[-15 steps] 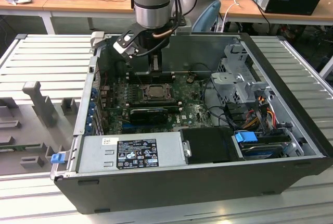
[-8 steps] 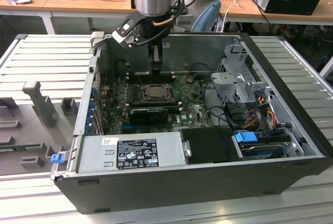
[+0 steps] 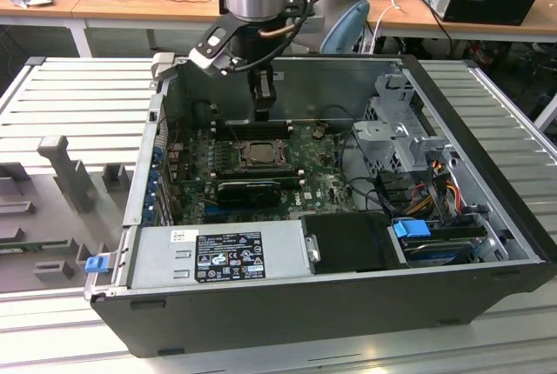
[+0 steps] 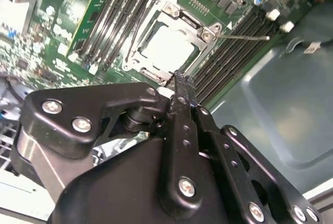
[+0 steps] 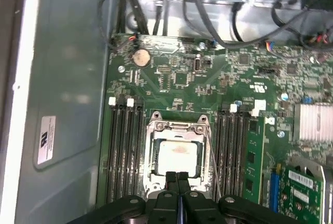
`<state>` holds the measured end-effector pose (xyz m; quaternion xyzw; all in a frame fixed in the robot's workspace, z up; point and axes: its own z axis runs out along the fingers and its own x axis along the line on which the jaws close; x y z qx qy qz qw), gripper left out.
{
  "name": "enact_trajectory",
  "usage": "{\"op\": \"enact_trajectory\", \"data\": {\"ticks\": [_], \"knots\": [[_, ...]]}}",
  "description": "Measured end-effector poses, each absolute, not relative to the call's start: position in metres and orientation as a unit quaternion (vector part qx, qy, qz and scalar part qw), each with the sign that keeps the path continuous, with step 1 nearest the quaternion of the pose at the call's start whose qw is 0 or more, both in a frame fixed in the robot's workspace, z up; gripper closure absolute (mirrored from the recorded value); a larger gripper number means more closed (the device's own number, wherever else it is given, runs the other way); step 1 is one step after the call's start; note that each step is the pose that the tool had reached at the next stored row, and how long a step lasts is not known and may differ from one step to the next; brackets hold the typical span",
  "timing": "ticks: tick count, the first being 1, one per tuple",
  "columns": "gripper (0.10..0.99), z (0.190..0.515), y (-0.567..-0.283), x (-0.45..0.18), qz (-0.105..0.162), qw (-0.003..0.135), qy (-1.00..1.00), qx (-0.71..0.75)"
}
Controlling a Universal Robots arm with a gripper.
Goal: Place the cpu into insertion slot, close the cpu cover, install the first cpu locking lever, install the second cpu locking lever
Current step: 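Install the first cpu locking lever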
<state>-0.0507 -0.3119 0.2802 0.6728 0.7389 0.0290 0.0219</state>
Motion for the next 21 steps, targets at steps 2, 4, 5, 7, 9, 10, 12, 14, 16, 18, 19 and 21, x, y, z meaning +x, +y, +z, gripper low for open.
{"op": "enact_trajectory", "data": {"ticks": [2,4,5,7,9,10,12,14,16,18,19,21], "knots": [[0.98,0.2802,-0.3119,-0.0507,0.029,0.022,0.753,0.657],[0.98,0.2802,-0.3119,-0.0507,0.03,0.021,0.766,0.642],[0.98,0.2802,-0.3119,-0.0506,0.03,0.02,0.777,0.628],[0.98,0.2801,-0.3119,-0.0507,0.03,0.019,0.796,0.604],[0.98,0.2799,-0.3119,-0.0507,0.03,0.019,0.808,0.588],[0.98,0.2796,-0.3119,-0.0506,0.029,0.02,0.817,0.576],[0.98,0.2797,-0.3119,-0.0507,0.028,0.02,0.825,0.564],[0.98,0.2796,-0.3119,-0.0507,0.028,0.02,0.835,0.549],[0.98,0.2796,-0.3119,-0.0506,0.027,0.02,0.841,0.54],[0.98,0.2796,-0.3119,-0.0506,0.027,0.02,0.851,0.525],[0.98,0.2795,-0.3119,-0.0506,0.026,0.021,0.855,0.518],[0.98,0.2796,-0.3119,-0.0506,0.024,0.021,0.86,0.51]]}}
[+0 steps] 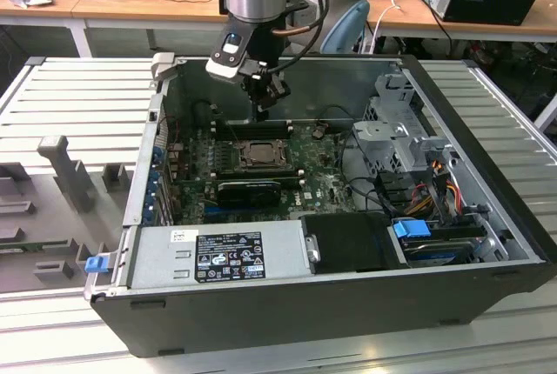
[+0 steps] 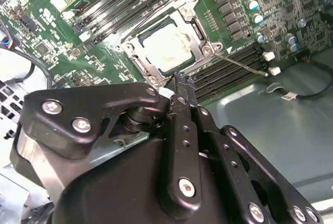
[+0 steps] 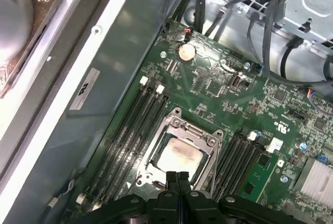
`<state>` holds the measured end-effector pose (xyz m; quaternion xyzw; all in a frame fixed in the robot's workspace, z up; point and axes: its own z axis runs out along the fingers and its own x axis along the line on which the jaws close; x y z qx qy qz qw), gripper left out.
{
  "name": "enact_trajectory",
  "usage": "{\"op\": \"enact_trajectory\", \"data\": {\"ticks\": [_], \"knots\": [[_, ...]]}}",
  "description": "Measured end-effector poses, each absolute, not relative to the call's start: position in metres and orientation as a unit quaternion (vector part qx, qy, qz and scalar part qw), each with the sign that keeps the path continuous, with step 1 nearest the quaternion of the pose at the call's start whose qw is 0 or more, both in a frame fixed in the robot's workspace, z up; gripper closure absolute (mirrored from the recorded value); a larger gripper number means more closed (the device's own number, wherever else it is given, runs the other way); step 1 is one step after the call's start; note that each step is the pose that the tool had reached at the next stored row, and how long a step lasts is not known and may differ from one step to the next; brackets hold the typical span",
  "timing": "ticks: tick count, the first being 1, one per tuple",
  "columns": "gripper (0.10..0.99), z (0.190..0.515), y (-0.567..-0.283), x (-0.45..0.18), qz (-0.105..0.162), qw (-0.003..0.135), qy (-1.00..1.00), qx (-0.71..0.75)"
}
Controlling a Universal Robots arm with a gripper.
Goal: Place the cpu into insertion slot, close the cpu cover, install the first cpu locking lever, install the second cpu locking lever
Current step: 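Install the first cpu locking lever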
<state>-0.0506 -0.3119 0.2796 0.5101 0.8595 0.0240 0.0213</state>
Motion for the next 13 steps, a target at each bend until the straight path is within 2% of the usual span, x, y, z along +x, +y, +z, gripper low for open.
{"op": "enact_trajectory", "data": {"ticks": [13], "knots": [[0.98,0.279,-0.3119,-0.0507,0.015,0.024,0.918,0.396]]}}
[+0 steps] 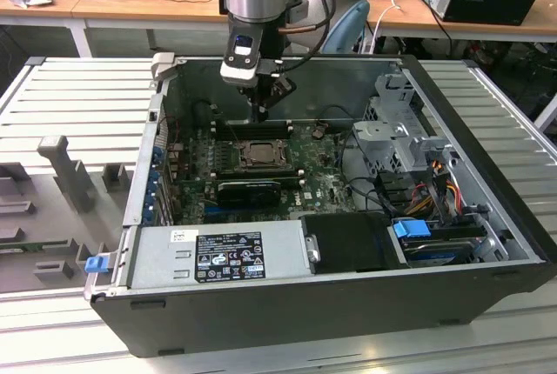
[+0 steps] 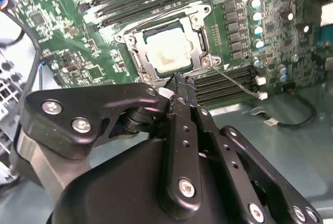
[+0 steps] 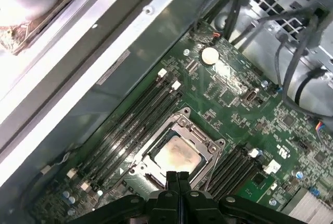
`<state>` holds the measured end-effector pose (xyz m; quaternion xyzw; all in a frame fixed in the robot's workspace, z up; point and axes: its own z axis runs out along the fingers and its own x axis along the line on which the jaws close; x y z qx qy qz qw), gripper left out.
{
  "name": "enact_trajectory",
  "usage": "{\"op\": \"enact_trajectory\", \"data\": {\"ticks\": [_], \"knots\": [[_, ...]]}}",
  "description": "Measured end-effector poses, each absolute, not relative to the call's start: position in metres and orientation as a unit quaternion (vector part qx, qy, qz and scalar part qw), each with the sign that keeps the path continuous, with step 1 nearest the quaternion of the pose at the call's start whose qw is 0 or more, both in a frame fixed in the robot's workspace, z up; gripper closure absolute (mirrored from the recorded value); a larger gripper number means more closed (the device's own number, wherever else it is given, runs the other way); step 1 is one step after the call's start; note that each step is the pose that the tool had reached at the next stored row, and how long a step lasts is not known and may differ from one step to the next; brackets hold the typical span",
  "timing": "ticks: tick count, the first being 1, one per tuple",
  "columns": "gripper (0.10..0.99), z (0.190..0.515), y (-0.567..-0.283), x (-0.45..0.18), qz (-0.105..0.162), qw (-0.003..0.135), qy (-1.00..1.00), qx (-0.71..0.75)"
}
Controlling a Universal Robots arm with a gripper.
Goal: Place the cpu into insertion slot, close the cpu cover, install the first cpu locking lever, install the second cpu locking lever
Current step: 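Install the first cpu locking lever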
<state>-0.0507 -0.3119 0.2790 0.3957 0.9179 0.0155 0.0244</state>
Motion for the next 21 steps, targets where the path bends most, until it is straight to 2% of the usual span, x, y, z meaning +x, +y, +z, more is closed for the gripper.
{"op": "enact_trajectory", "data": {"ticks": [21], "knots": [[0.98,0.2788,-0.3119,-0.0506,0.018,0.021,0.986,0.163]]}}
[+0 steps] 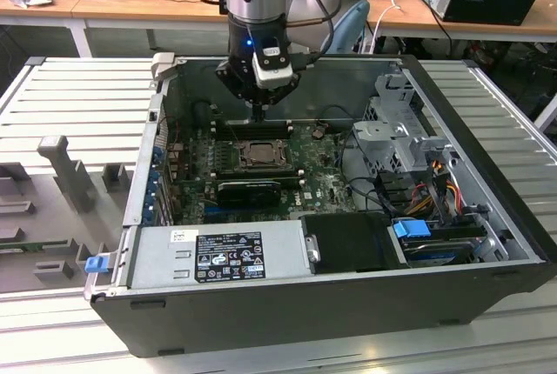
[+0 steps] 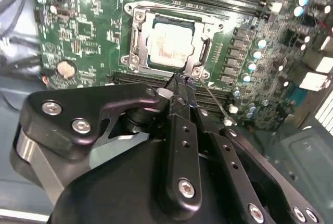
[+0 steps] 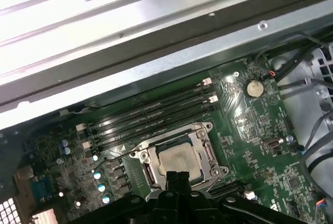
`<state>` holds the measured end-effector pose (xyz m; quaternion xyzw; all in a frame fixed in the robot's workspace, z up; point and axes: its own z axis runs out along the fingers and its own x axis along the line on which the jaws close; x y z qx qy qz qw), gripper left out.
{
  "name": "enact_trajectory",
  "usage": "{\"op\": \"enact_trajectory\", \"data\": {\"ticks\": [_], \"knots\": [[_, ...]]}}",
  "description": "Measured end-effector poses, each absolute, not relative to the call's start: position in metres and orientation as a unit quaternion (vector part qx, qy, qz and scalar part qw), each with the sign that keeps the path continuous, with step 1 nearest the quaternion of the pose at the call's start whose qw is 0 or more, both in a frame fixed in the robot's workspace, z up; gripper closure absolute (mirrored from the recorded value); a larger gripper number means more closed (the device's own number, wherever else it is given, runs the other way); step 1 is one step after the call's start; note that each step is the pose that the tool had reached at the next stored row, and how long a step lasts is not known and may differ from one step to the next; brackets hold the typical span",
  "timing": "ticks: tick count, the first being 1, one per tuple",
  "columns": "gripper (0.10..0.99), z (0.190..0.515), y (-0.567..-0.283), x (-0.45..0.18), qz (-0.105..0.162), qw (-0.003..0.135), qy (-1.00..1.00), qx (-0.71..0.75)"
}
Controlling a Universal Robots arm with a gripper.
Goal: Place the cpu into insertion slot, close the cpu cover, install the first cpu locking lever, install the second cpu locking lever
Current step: 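Install the first cpu locking lever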
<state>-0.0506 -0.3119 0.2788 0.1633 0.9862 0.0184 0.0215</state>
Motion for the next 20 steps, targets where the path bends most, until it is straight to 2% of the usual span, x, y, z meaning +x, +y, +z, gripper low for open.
{"op": "enact_trajectory", "data": {"ticks": [20], "knots": [[0.98,0.2775,-0.3117,-0.0506,0.01,0.018,1.0,-0.017]]}}
